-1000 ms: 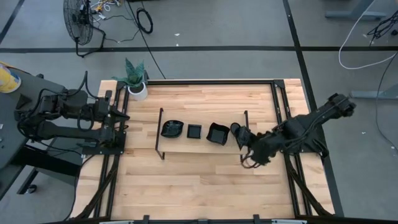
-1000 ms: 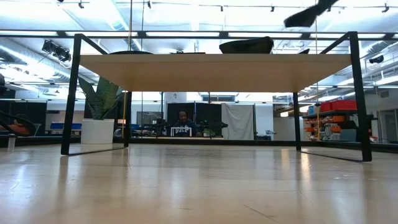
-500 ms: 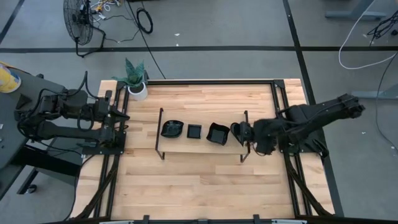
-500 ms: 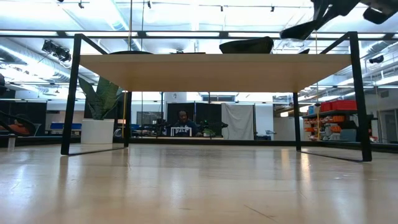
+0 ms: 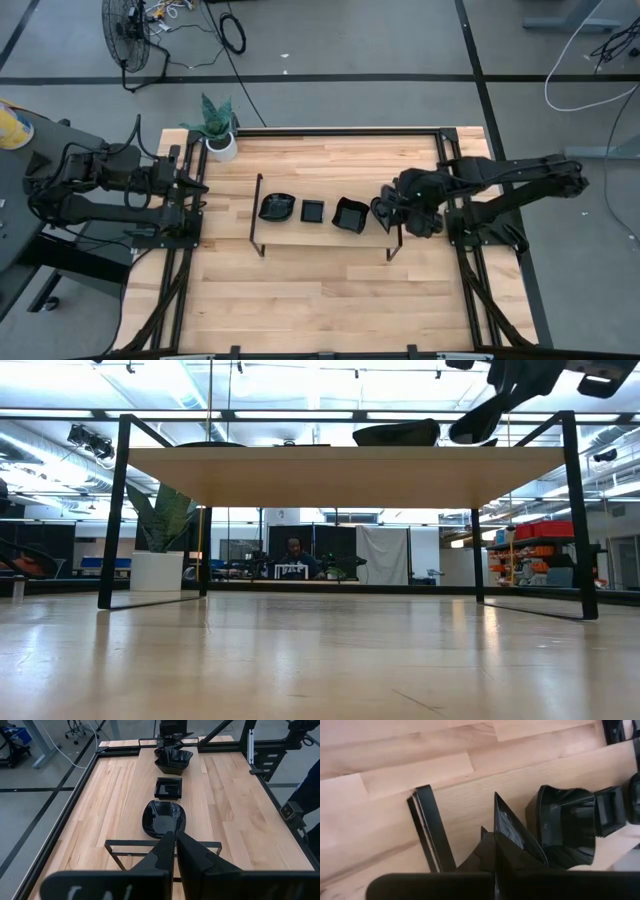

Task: Pick & Place Mini shaped plates
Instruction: Stack the drop shaped plate on top of the drop shaped plate on the shelf

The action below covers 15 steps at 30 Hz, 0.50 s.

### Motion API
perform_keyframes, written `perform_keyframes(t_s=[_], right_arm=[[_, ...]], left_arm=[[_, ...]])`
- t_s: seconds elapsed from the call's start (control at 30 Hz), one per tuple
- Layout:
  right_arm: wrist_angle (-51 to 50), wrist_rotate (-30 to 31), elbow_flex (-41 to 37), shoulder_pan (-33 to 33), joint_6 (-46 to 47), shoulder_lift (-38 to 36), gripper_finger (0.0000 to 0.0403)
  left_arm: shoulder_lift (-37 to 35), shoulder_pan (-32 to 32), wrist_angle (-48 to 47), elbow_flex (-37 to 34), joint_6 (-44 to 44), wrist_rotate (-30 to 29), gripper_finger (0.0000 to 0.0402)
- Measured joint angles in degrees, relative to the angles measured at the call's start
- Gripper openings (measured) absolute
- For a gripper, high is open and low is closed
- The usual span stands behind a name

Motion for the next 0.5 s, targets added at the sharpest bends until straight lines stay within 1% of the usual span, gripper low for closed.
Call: perform_keyframes(t_s=[0.07,0.3,0.5], right_arm=[[0.01,-1.27,0.0,-1.27,-0.03,0.61,0.0],[-0.39,-1.57,0.0,-4.7,-3.03,2.56,0.0],[-1.5,-1.58,0.0,-5.58,-3.22,3.2,0.0]], left_arm=[[0.0,-0.02,0.01,0.0,0.01,0.0,0.0025],[0.0,0.0,0.02,0.0,-0.01,0.0,0.0025],[0.0,0.01,0.02,0.0,0.0,0.0,0.0025]])
